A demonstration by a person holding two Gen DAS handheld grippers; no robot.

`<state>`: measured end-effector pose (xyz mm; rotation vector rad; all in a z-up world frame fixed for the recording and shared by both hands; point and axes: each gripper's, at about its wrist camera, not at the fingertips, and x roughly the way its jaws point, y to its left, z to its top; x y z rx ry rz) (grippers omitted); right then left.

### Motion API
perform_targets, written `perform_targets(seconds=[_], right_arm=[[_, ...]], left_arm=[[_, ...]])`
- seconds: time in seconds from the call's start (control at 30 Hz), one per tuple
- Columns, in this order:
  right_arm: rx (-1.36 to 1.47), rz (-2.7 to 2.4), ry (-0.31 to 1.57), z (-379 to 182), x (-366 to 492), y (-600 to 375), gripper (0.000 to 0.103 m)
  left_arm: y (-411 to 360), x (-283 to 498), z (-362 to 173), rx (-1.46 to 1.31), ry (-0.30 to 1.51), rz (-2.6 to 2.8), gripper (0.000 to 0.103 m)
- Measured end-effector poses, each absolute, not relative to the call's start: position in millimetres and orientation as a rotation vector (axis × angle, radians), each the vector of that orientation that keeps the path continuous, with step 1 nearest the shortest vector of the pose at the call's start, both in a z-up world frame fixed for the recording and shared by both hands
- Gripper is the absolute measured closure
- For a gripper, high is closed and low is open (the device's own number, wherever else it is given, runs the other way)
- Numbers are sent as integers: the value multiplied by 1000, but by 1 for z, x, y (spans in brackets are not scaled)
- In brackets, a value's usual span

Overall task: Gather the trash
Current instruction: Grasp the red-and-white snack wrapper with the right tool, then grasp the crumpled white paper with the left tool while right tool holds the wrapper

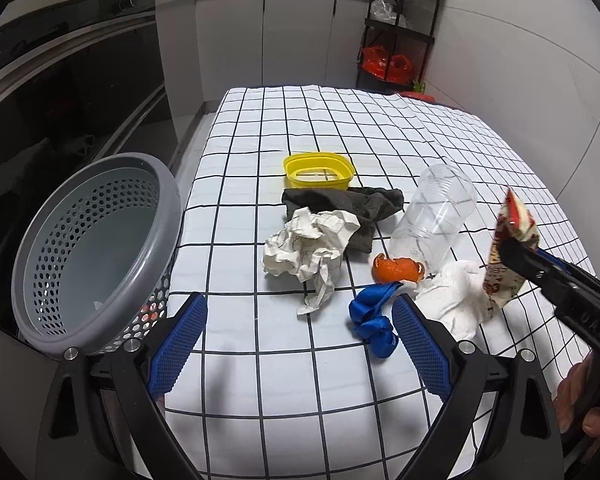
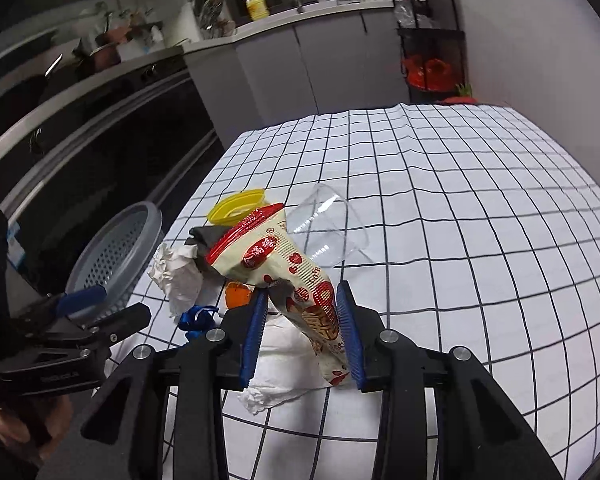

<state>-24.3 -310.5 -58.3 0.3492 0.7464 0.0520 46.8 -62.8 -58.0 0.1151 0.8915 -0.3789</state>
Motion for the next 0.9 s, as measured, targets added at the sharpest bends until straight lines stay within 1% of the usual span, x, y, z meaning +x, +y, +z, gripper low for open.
perform_targets(seconds=[0.33, 0.8, 0.83, 0.9], right_arm=[[446, 8, 723, -57, -40, -334, 70], [471, 9, 718, -57, -46, -343, 70], [472, 10, 720, -58, -47, -343, 70], [473, 10, 724, -58, -47, -343, 70]], left_arm=[[-67, 52, -66, 129, 899, -361, 11], [-83, 95, -84, 120, 892, -320, 11], [-84, 97, -86, 120, 894, -311, 12], [-85, 99, -90, 119, 903, -309, 19]])
